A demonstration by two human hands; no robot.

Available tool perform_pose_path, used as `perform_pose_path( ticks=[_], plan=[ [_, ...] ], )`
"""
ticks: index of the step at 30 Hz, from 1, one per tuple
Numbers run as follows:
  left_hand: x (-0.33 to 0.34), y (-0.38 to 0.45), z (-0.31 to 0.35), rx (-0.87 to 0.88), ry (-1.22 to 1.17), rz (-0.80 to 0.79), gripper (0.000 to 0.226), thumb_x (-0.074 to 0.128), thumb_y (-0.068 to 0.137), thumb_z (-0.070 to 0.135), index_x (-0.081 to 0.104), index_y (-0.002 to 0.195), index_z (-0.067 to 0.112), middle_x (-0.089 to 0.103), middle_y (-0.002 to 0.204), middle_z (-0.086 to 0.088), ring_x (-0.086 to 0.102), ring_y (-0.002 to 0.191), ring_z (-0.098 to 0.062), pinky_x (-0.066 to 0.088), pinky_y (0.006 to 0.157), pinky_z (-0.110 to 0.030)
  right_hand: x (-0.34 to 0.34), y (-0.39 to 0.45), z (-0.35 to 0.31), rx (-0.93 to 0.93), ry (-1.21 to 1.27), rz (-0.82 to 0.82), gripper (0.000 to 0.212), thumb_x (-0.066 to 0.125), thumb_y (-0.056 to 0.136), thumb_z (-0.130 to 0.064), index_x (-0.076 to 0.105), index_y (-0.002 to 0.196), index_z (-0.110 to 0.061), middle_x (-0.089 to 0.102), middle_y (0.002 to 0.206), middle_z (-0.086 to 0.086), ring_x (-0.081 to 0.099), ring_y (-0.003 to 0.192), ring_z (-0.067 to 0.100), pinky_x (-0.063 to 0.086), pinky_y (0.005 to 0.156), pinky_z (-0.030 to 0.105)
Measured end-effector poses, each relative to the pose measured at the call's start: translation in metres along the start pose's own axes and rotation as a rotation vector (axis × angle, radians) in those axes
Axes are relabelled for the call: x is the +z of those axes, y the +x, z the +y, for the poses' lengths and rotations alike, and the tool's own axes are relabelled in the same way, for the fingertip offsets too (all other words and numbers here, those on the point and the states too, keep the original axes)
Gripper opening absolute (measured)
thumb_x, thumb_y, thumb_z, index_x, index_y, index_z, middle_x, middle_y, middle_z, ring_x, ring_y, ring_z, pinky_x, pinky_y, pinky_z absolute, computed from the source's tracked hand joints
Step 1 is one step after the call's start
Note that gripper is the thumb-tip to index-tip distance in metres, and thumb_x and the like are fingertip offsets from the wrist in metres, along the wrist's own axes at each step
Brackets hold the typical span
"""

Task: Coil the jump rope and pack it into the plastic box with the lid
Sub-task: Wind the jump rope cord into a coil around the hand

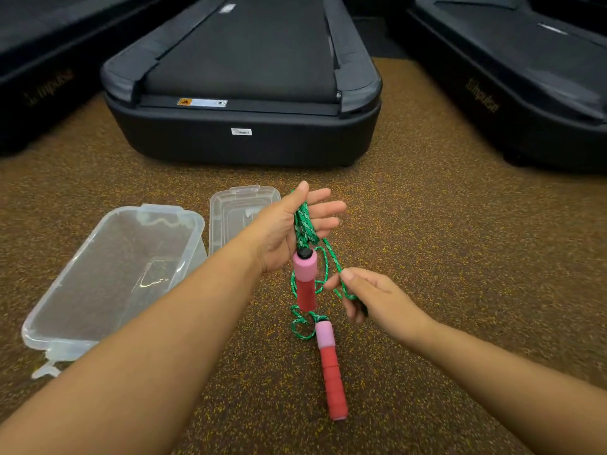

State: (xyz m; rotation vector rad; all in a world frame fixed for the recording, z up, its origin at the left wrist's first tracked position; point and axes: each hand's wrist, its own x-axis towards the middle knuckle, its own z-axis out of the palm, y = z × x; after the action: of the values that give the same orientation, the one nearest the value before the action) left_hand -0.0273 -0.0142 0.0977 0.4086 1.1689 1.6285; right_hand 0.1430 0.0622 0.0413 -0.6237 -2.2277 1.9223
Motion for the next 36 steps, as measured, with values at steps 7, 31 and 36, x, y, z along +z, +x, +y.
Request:
perform_pose_path(
  ticks=[7,31,36],
  plan=[
    [-0.006,0.002,0.004,0.070,-0.029,0.071,0.042,0.030,0.101,0.038,0.051,0.126,0.010,0.076,0.087,0.000,0.071,0.068,-0.009,0.056,0.069,-0.022,0.001,-0.005,0.010,-0.033,-0.104,0.050,0.031,0.041,0.101,-0.027,0.070,0.093,-0.025,0.048,0.053,-0.011,0.041,0.051,0.002,0.035,0.052,0.017],
    [0.004,-0.016,0.000,-0.460,0.488,-0.448,0.108,0.003,0.074,0.080,0.064,0.108,-0.003,0.070,0.066,-0.019,0.068,0.058,-0.026,0.056,0.064,-0.030,-0.033,0.015,-0.073,-0.485,-0.537,0.271,0.019,0.050,0.094,-0.034,0.057,0.082,-0.022,0.050,0.063,-0.012,0.046,0.059,0.001,0.038,0.058,0.023],
    [0.022,-0.025,0.012,-0.366,0.432,-0.569,0.052,0.037,0.088,0.039,0.063,0.109,-0.001,0.066,0.050,-0.005,0.064,0.044,-0.015,0.052,0.047,-0.020,-0.041,0.025,-0.055,-0.295,-0.387,0.333,0.025,0.050,0.096,-0.033,0.058,0.076,-0.020,0.054,0.068,-0.004,0.046,0.063,0.004,0.038,0.060,0.028]
  ],
)
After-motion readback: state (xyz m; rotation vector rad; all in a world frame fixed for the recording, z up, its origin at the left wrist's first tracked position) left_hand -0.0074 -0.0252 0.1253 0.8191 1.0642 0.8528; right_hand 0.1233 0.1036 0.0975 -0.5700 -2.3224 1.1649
